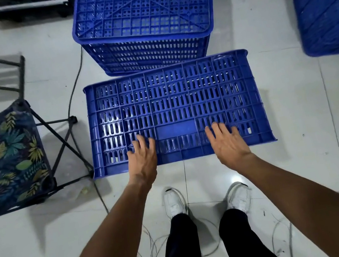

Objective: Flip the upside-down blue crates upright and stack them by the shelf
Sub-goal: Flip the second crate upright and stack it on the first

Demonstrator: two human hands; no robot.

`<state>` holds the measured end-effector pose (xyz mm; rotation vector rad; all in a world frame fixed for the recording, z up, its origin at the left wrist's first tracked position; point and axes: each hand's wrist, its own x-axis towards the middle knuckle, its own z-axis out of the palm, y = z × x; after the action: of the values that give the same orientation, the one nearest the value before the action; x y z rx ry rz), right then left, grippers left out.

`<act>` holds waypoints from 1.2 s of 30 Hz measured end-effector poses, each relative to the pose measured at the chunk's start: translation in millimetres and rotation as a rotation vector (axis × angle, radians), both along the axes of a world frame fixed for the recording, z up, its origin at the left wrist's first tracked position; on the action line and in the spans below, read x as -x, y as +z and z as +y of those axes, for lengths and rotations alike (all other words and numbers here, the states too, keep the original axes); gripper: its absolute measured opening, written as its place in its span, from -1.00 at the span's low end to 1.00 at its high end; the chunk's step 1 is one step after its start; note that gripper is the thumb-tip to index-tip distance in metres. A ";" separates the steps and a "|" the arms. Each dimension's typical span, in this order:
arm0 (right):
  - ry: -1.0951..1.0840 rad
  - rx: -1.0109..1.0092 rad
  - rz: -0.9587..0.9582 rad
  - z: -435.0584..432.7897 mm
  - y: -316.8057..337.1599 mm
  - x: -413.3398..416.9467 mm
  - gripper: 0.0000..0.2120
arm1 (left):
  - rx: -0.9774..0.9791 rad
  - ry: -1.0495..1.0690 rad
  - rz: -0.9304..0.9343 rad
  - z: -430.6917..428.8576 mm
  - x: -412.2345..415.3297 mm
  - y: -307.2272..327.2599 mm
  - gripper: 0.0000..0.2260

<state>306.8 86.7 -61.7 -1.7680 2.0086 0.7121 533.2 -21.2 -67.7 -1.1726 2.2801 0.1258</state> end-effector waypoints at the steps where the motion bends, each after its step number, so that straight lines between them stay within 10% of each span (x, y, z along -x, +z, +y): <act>1: -0.003 -0.007 0.007 -0.4 1.5 -3.0 -0.06 | -0.007 -0.008 -0.006 0.1 -1.2 1.2 -0.31; 36: -0.394 0.319 -0.033 -149.0 -7.0 64.3 -0.65 | 0.169 0.006 0.422 -113.7 72.5 11.2 -0.51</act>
<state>242.5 -62.3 -68.8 -1.4484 2.4520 0.2479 460.7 -135.0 -56.6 -1.3411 2.6976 0.2021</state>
